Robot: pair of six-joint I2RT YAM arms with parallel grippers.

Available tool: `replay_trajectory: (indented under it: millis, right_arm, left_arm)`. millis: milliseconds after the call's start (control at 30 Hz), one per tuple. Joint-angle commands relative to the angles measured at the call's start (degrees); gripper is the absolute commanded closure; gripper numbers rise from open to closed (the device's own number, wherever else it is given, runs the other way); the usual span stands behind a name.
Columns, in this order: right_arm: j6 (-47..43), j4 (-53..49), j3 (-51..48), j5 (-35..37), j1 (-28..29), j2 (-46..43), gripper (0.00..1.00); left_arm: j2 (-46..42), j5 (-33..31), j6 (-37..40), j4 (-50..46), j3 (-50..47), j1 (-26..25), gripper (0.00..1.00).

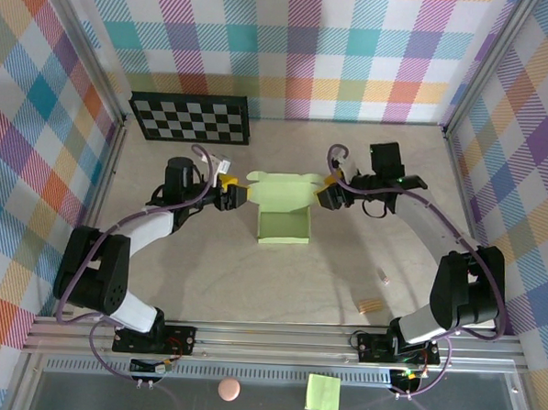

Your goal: Fold the paper box

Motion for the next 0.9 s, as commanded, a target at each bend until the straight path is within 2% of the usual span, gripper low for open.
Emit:
replay_trajectory:
  millis: [0, 133, 333, 533, 733, 867]
  right_arm:
    - [-4.71, 0.49, -2.02, -3.44, -3.39, 0.29, 0.37]
    - [-4.61, 5.25, -3.47, -7.24, -6.65, 3.63, 0.39]
    - [-3.83, 12.01, -3.69, -11.42, -6.68, 8.79, 0.43]
    - [-4.04, 14.75, -1.90, -12.74, -6.25, 13.46, 0.49]
    - [-9.16, 8.26, 2.42, -13.23, -4.89, 16.32, 0.53]
    - [-10.41, 7.47, 3.52, -13.24, -4.74, 17.41, 0.54]
  left_arm:
    - [1.83, 2.88, 3.59, 5.24, -1.32, -0.95, 0.30]
    - [4.16, 2.87, 4.17, 6.90, -1.14, -1.27, 0.31]
    - [7.93, 2.85, 4.26, 8.45, 0.43, -1.85, 0.35]
    - [8.58, 1.38, 4.38, 8.74, 1.17, -2.45, 0.43]
    - [9.28, 0.47, 4.46, 6.51, 3.35, -2.47, 0.53]
    - [9.85, 0.79, 4.74, 6.06, 4.25, -2.50, 0.57]
